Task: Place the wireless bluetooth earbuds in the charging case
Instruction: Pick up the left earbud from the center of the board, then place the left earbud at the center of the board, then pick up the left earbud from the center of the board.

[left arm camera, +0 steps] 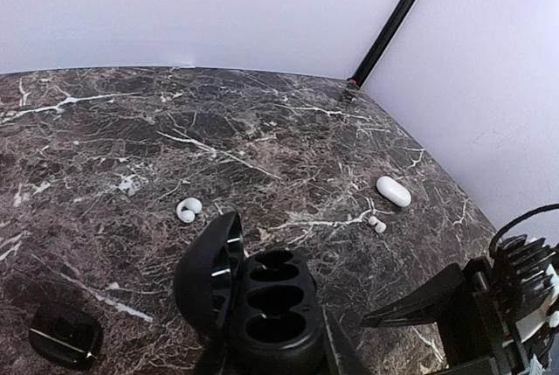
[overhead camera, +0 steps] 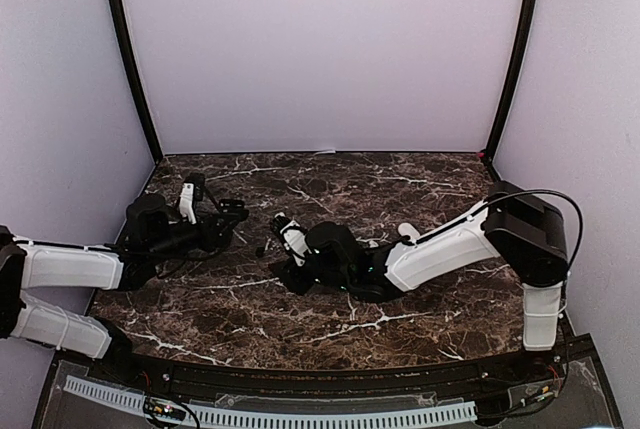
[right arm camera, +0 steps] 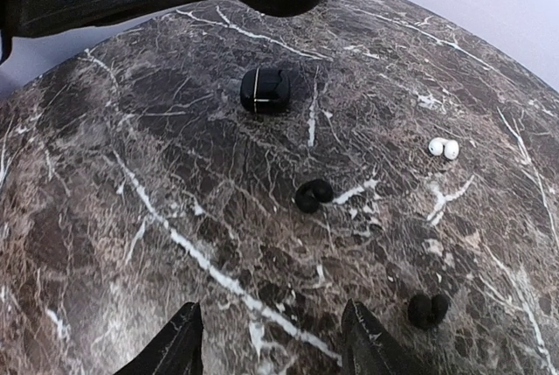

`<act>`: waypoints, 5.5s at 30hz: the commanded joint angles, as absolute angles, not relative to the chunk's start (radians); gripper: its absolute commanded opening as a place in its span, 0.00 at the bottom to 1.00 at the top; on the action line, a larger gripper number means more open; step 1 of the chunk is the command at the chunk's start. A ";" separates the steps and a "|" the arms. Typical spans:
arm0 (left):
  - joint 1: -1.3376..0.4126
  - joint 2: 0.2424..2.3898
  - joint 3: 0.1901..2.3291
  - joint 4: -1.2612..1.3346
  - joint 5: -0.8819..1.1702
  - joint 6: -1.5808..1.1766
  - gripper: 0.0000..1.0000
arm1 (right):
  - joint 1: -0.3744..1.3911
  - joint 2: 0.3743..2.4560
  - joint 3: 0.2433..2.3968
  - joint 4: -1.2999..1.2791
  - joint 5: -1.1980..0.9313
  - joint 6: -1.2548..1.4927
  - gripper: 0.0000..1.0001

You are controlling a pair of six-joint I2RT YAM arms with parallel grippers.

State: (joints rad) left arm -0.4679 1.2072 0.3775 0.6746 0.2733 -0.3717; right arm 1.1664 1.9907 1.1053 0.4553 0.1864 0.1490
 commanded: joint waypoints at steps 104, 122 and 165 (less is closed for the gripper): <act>-0.464 1.276 0.224 1.079 0.525 -0.307 0.17 | 1.031 1.815 0.947 0.207 0.254 0.247 0.38; -0.471 1.266 0.218 1.086 0.521 -0.286 0.17 | 0.894 2.028 1.122 0.305 0.073 0.409 0.32; -0.472 1.253 0.221 1.069 0.518 -0.285 0.17 | 0.914 2.152 1.241 0.316 -0.098 0.444 0.24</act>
